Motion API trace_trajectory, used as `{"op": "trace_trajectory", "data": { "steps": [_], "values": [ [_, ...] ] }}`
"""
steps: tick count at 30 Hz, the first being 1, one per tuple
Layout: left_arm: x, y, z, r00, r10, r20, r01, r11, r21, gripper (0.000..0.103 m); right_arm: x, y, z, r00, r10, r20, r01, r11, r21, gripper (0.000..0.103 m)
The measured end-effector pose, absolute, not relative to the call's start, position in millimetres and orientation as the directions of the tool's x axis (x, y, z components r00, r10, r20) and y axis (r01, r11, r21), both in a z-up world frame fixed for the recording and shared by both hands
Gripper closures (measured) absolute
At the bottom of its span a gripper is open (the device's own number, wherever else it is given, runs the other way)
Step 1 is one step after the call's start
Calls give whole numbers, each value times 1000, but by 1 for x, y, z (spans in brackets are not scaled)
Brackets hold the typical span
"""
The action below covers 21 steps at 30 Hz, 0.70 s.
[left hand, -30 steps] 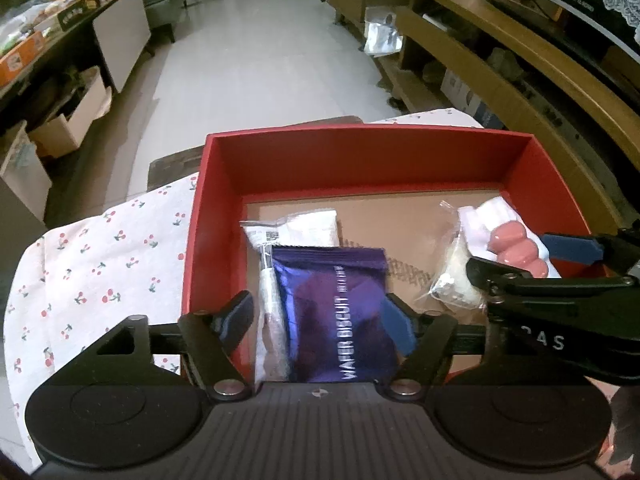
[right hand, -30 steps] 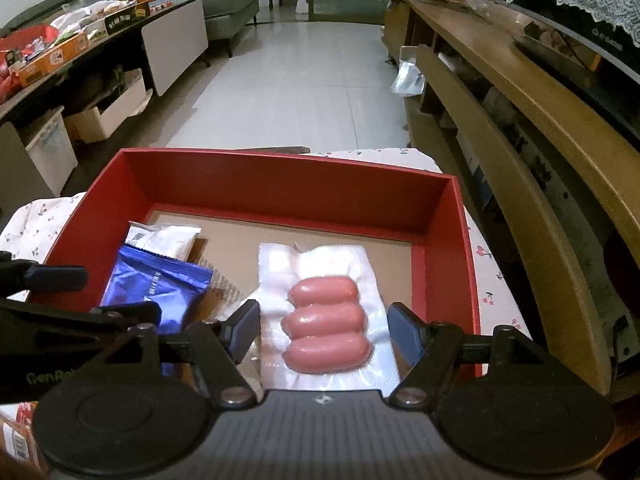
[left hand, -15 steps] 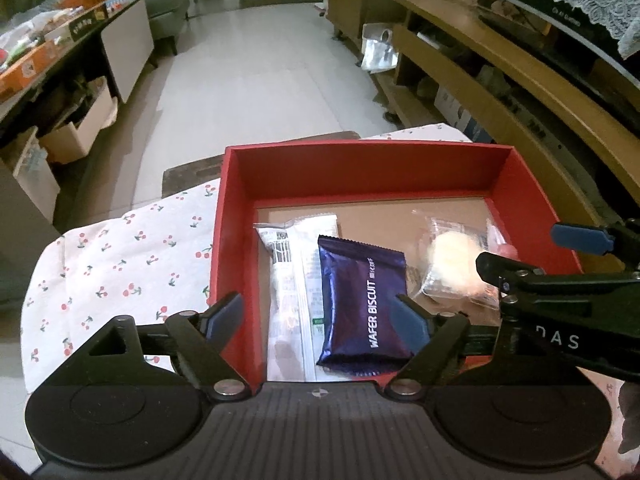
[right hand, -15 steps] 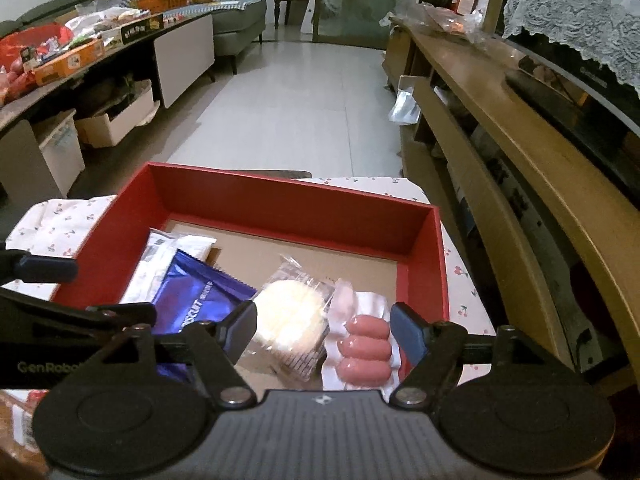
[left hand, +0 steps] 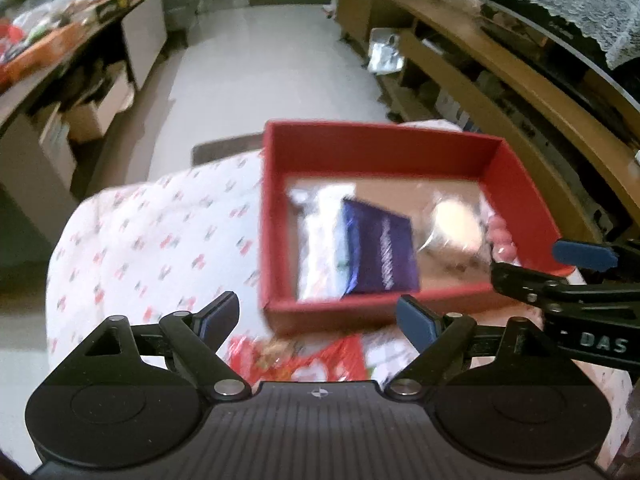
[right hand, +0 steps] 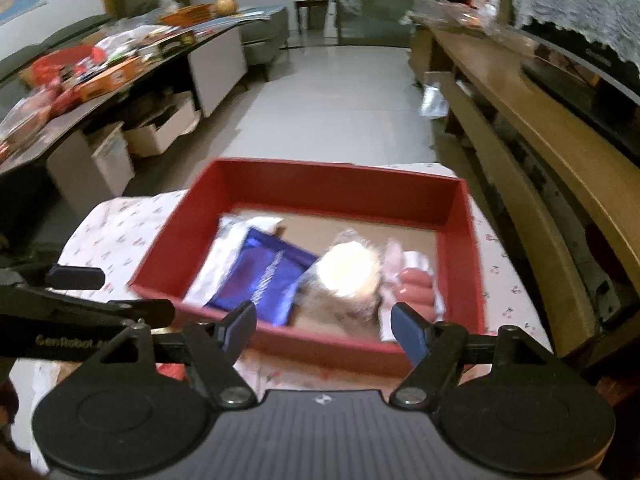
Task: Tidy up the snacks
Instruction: 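Withdraw both tools from the red box back over the snacks, then grasp the brown bread bag with the left tool while the right tool grasps the pink cake pack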
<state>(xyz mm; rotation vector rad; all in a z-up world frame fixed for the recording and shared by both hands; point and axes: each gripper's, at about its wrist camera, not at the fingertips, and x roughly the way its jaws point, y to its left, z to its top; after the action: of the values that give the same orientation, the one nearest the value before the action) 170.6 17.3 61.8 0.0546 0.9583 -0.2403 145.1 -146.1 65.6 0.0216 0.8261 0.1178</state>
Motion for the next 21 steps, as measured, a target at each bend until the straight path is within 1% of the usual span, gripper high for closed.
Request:
{"op": "trace_trajectory", "data": {
  "steps": [4, 8, 12, 15, 21],
  "values": [
    [162, 41, 55, 528, -154, -835, 191, 980, -60, 13, 132, -129, 66, 662, 153, -734, -150, 986, 70, 12],
    [154, 60, 42, 487, -134, -863, 150, 986, -69, 13, 123, -112, 56, 625, 179, -760, -199, 978, 67, 11],
    [144, 65, 29, 448, -123, -886, 155, 986, -58, 13, 120, -102, 47, 597, 181, -781, -222, 973, 56, 11],
    [138, 65, 26, 438, -128, -890, 193, 980, -46, 13, 117, -100, 44, 581, 201, -789, -239, 968, 70, 11],
    [147, 61, 12, 402, -174, -899, 331, 943, -34, 13, 113, -96, 35, 548, 214, -809, -255, 964, 82, 11]
  ]
}}
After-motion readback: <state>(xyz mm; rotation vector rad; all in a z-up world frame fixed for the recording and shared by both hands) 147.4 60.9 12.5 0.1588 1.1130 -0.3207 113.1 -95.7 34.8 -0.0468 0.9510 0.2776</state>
